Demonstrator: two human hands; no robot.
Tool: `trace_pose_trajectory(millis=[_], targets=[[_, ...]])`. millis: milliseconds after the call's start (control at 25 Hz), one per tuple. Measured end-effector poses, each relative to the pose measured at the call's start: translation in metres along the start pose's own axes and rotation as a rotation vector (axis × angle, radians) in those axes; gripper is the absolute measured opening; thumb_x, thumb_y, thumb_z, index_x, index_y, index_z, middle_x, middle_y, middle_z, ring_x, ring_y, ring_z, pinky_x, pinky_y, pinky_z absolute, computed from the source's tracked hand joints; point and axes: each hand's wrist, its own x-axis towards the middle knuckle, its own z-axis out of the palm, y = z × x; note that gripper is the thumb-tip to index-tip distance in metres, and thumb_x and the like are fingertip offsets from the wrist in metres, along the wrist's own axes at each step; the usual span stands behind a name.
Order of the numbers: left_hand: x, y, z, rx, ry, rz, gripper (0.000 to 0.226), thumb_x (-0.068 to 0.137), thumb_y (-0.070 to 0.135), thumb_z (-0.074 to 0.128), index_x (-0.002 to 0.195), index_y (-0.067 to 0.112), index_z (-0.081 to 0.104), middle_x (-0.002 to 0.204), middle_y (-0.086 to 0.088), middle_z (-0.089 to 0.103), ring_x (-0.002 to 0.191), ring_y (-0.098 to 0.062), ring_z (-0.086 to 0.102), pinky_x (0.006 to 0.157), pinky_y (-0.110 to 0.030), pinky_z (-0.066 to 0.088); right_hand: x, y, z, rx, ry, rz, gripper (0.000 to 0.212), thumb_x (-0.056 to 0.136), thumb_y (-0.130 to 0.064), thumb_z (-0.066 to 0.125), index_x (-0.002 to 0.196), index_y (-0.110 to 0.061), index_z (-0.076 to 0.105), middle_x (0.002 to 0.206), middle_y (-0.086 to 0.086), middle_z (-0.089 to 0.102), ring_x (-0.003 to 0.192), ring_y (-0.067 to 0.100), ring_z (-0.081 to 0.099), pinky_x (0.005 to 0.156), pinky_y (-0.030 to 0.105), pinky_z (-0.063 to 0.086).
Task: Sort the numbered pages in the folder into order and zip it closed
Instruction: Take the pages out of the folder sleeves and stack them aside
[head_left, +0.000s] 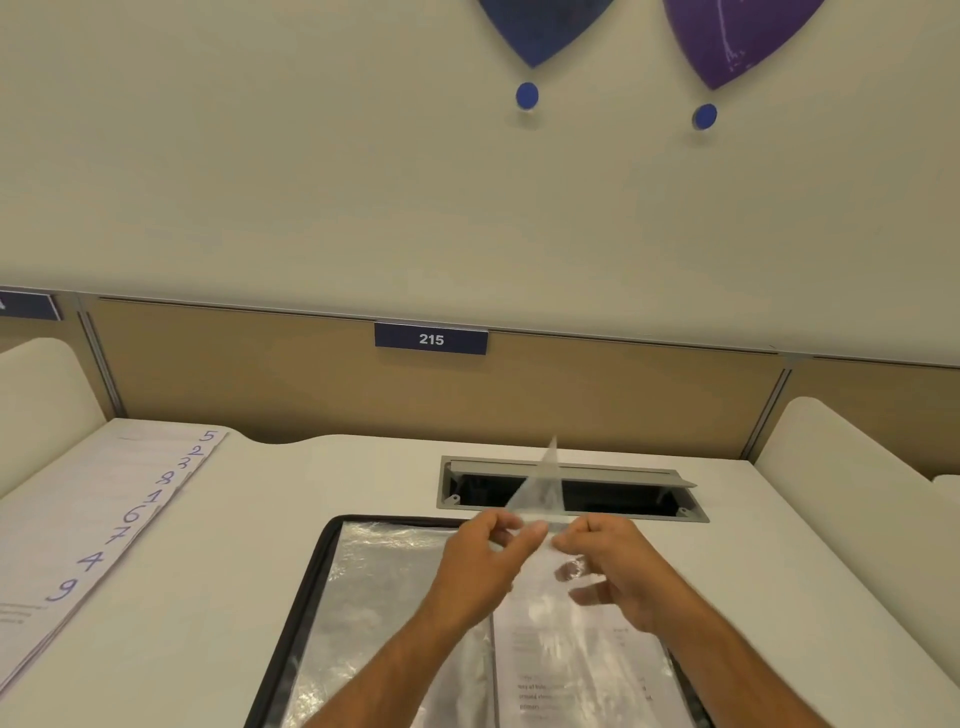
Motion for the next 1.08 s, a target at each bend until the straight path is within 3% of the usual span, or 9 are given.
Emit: trace_pose_trajectory(millis=[200, 360, 480, 560, 720, 840, 920, 1000, 1080], targets=[[0.004, 0.021, -0.009, -0.137, 0.013, -0.056, 0.044, 0.083, 0.062, 0.069, 0.109, 0.027, 0.062, 0.099, 0.002, 0.07, 0.088, -0.014, 0.072, 0.08, -0.029, 0.06, -0.011, -0.011, 0.035, 0.223, -0.162, -0.055, 0.026, 0.099, -0.024, 0.054, 0.105, -0.012, 0.076, 0.103, 0.008, 0.075, 0.093, 0.026, 0.072, 0.069, 0.033, 0.056], [0.007, 0.018, -0.026, -0.096, 0.094, -0.127, 0.037, 0.081, 0.032, 0.081, 0.109, 0.026, 0.059, 0.096, -0.002, 0.07, 0.079, -0.017, 0.074, 0.07, -0.027, 0.062, -0.006, -0.002, 0.046, 0.303, -0.18, -0.006, 0.035, 0.096, -0.014, 0.042, 0.109, -0.003, 0.072, 0.11, 0.016, 0.072, 0.092, 0.031, 0.069, 0.067, 0.039, 0.057], [0.008, 0.015, -0.042, -0.097, 0.118, -0.144, 0.037, 0.081, 0.006, 0.076, 0.11, 0.022, 0.06, 0.096, -0.007, 0.07, 0.077, -0.02, 0.074, 0.07, -0.033, 0.063, -0.002, 0.008, 0.045, 0.327, -0.203, 0.003, 0.035, 0.091, -0.009, 0.043, 0.105, 0.001, 0.073, 0.112, 0.016, 0.071, 0.091, 0.034, 0.068, 0.068, 0.04, 0.057], [0.008, 0.01, -0.059, -0.046, 0.149, -0.111, 0.036, 0.082, 0.0, 0.071, 0.109, 0.021, 0.061, 0.094, -0.01, 0.071, 0.07, -0.019, 0.074, 0.066, -0.033, 0.063, 0.003, 0.018, 0.038, 0.325, -0.169, 0.001, 0.032, 0.091, -0.009, 0.046, 0.105, 0.001, 0.073, 0.11, 0.015, 0.072, 0.092, 0.035, 0.068, 0.068, 0.04, 0.058], [0.01, -0.014, -0.1, 0.151, 0.203, -0.074, 0.034, 0.078, 0.003, 0.064, 0.105, 0.024, 0.058, 0.068, -0.005, 0.072, 0.057, -0.017, 0.071, 0.064, -0.037, 0.062, 0.026, 0.06, 0.016, -0.047, 0.121, -0.073, 0.017, 0.1, -0.015, 0.054, 0.1, -0.015, 0.072, 0.106, 0.005, 0.07, 0.096, 0.024, 0.069, 0.077, 0.039, 0.063], [0.009, -0.043, -0.126, 0.38, 0.221, -0.127, 0.042, 0.072, 0.014, 0.063, 0.111, 0.027, 0.055, 0.071, 0.001, 0.071, 0.061, -0.016, 0.069, 0.066, -0.033, 0.06, 0.034, 0.103, 0.0, -0.457, 0.202, -0.143, 0.011, 0.098, -0.025, 0.061, 0.109, -0.026, 0.065, 0.115, -0.009, 0.065, 0.112, 0.015, 0.062, 0.099, 0.037, 0.054], [0.008, -0.067, -0.136, 0.481, 0.216, -0.183, 0.052, 0.071, 0.021, 0.063, 0.12, 0.028, 0.05, 0.081, 0.001, 0.068, 0.066, -0.017, 0.068, 0.068, -0.035, 0.061, 0.032, 0.128, -0.006, -0.702, 0.189, -0.14, 0.038, 0.097, -0.049, 0.053, 0.128, -0.028, 0.057, 0.137, -0.008, 0.056, 0.131, 0.014, 0.049, 0.113, 0.032, 0.04], [0.005, -0.092, -0.143, 0.511, 0.195, -0.254, 0.064, 0.075, 0.021, 0.063, 0.134, 0.025, 0.039, 0.088, -0.002, 0.065, 0.069, -0.018, 0.068, 0.067, -0.036, 0.06, 0.033, 0.148, -0.012, -0.898, 0.141, -0.118, 0.095, 0.078, -0.087, 0.012, 0.148, -0.028, 0.039, 0.16, -0.005, 0.032, 0.148, 0.015, 0.026, 0.122, 0.033, 0.02], [0.002, -0.113, -0.145, 0.528, 0.164, -0.323, 0.08, 0.08, 0.017, 0.061, 0.149, 0.02, 0.022, 0.096, -0.006, 0.064, 0.076, -0.021, 0.067, 0.068, -0.033, 0.058, 0.04, 0.168, -0.018, -1.07, 0.086, -0.091, 0.132, 0.05, -0.092, -0.028, 0.157, -0.029, 0.017, 0.168, -0.002, 0.004, 0.155, 0.019, 0.003, 0.125, 0.037, 0.003]])
